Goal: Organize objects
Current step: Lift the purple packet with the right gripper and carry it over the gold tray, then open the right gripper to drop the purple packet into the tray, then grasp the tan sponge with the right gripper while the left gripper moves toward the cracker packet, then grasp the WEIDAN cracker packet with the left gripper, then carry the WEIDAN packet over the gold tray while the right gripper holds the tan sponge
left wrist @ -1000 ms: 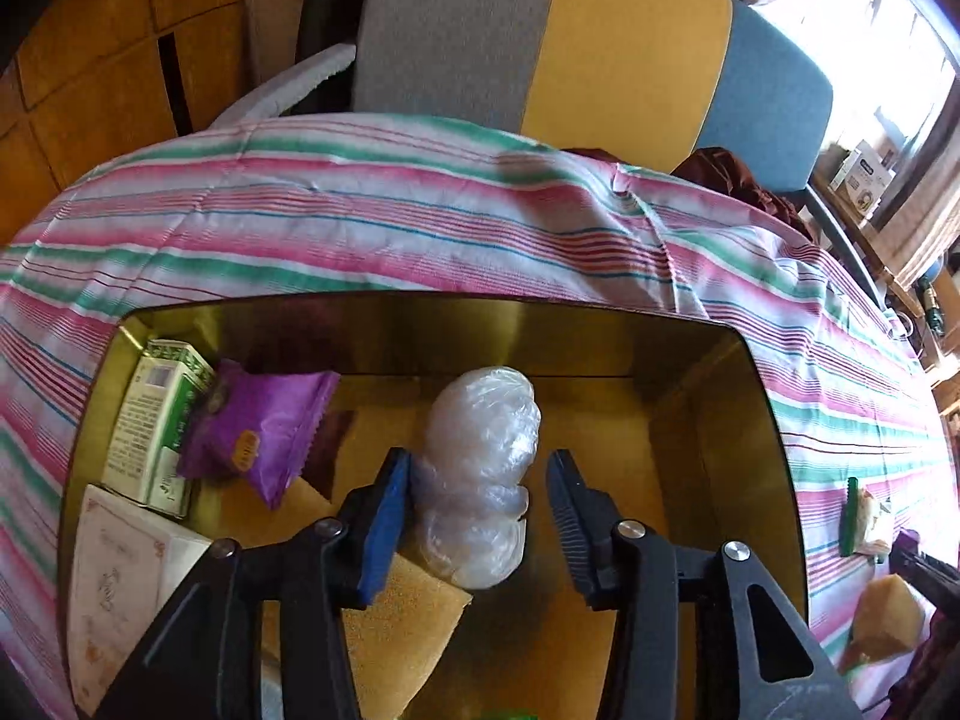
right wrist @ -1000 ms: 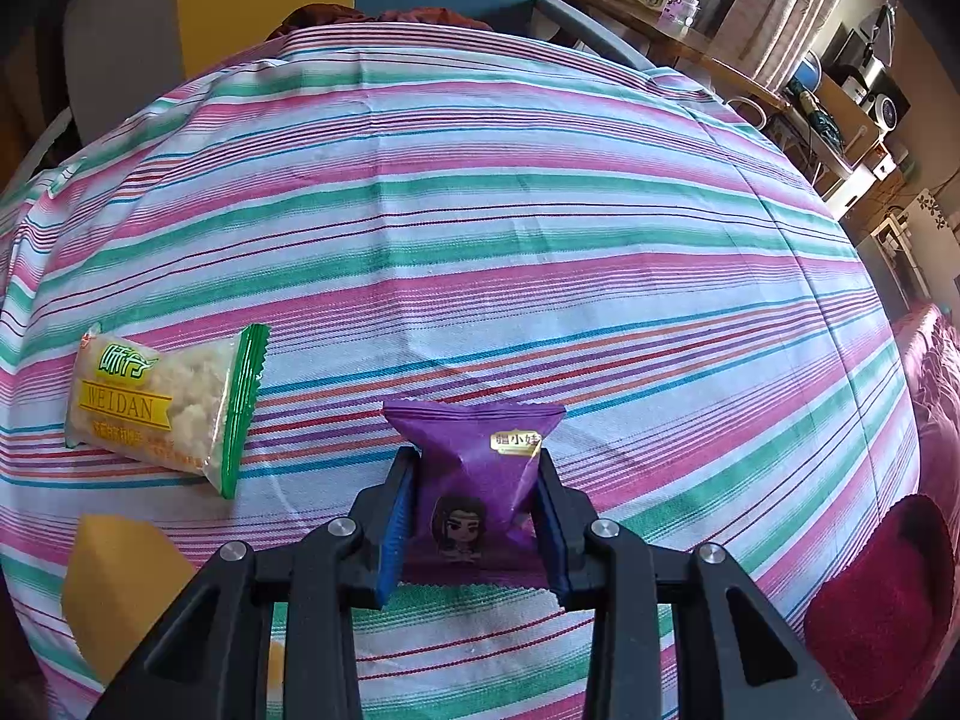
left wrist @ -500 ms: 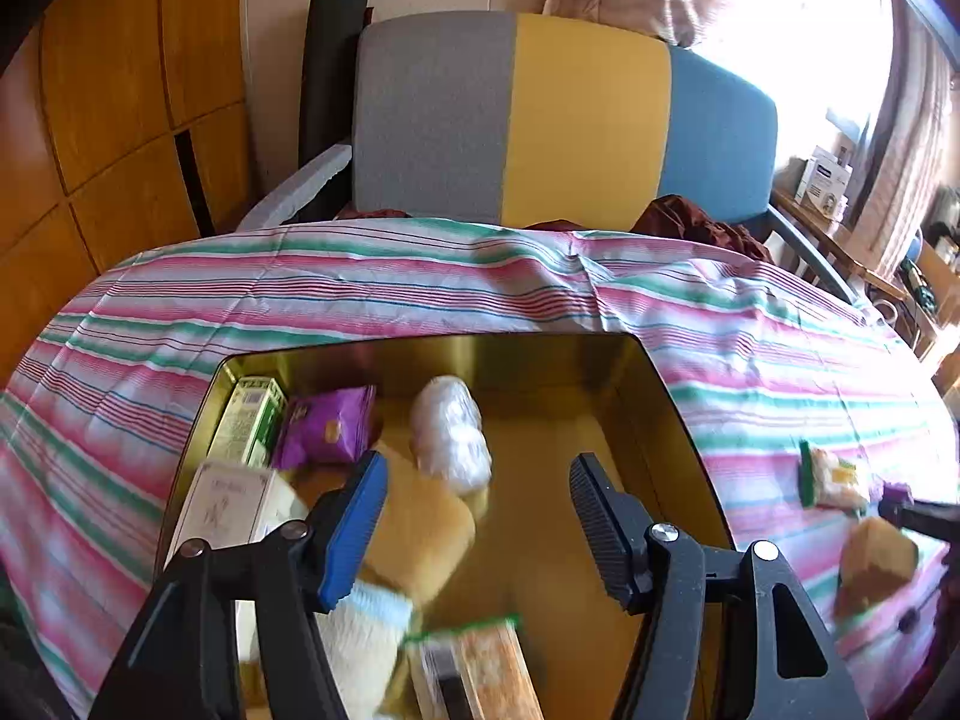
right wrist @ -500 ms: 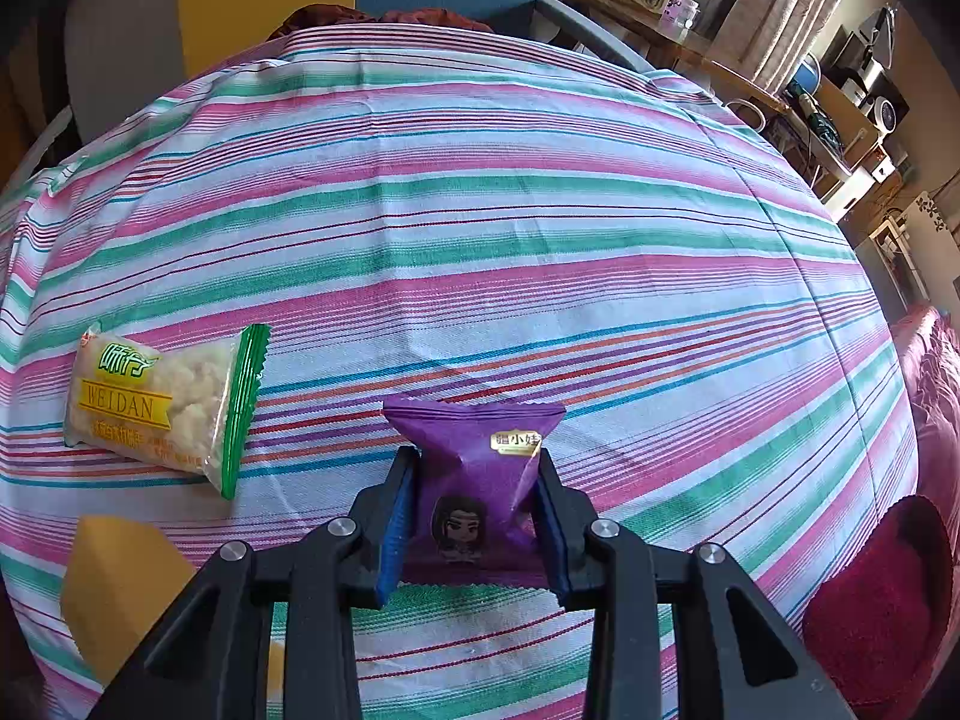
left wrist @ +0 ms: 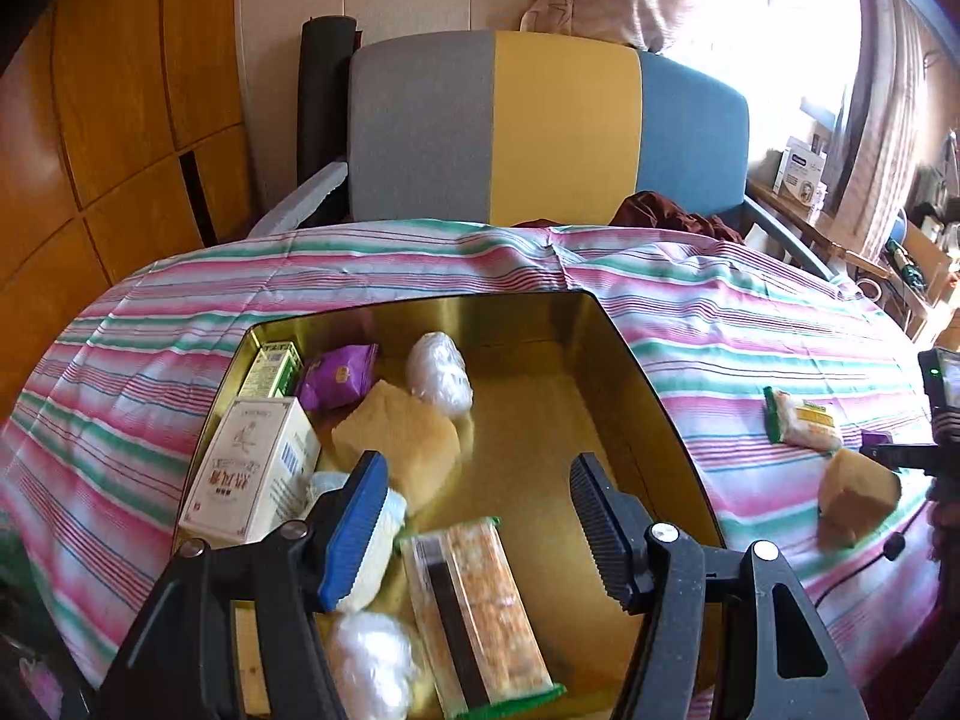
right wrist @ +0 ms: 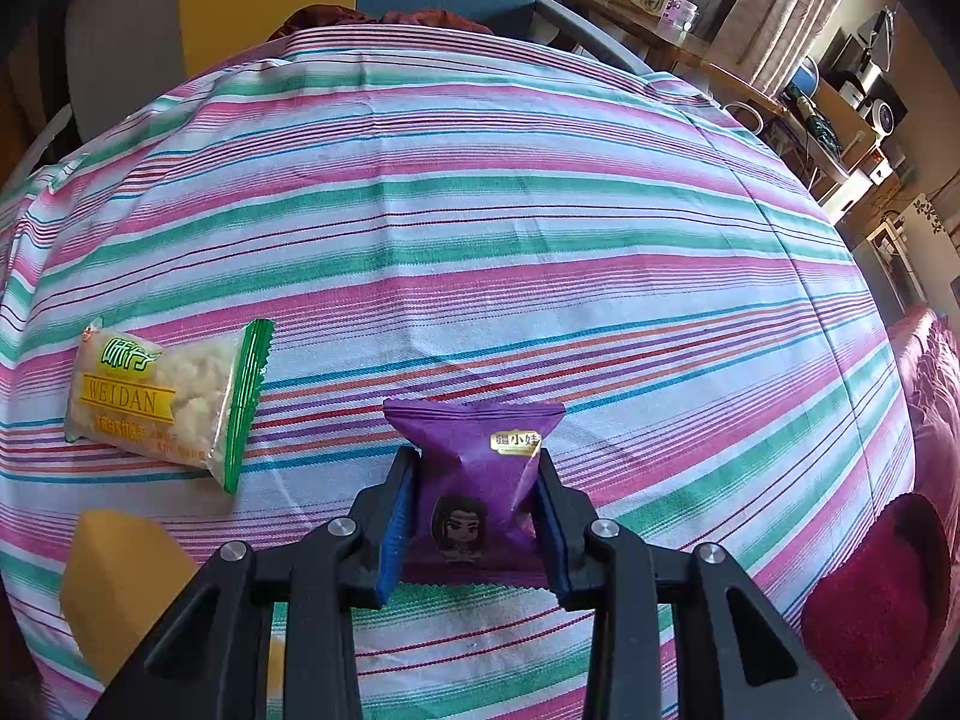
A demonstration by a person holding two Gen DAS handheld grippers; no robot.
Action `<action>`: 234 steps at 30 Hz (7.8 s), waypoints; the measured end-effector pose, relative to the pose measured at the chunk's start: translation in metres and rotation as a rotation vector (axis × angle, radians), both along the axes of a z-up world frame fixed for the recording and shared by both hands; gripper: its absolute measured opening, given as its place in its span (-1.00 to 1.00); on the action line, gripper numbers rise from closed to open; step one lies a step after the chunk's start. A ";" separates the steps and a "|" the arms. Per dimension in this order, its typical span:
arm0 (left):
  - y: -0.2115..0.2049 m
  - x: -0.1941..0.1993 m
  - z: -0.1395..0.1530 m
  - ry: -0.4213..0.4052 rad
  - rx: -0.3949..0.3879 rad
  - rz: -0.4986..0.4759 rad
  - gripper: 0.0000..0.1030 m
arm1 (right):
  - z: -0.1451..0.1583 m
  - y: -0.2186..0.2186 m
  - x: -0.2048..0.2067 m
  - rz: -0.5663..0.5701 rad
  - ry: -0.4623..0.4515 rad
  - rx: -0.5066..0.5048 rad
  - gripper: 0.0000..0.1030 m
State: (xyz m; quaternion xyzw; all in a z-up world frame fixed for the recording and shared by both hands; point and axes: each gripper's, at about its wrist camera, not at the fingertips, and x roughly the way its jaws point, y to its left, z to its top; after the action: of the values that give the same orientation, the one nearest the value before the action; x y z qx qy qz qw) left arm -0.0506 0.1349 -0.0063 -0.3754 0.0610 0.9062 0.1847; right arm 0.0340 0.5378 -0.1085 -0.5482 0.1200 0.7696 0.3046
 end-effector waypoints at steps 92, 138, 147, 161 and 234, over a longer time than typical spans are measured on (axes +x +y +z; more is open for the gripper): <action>-0.128 0.024 -0.016 -0.043 0.108 0.209 0.27 | 0.047 -0.318 -0.143 0.703 0.228 -0.236 -0.17; -0.019 0.055 -0.002 -0.015 0.016 -0.080 0.33 | 0.068 -0.062 0.013 0.207 0.231 -0.142 0.48; -0.003 0.061 -0.003 -0.022 0.005 -0.130 0.36 | 0.043 -0.103 -0.011 0.556 -0.012 -0.065 0.60; 0.027 0.061 -0.001 -0.024 -0.026 -0.210 0.37 | 0.035 -0.046 0.008 0.275 0.116 -0.127 0.04; 0.246 0.056 -0.081 -0.113 -0.131 -0.525 -0.14 | 0.008 0.013 0.027 -0.001 0.088 -0.269 0.05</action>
State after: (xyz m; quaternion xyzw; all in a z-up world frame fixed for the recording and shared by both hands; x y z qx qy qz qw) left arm 0.0053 0.3814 -0.0878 -0.4079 0.2044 0.7990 0.3918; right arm 0.0609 0.5504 -0.1004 -0.5498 0.2359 0.7696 0.2231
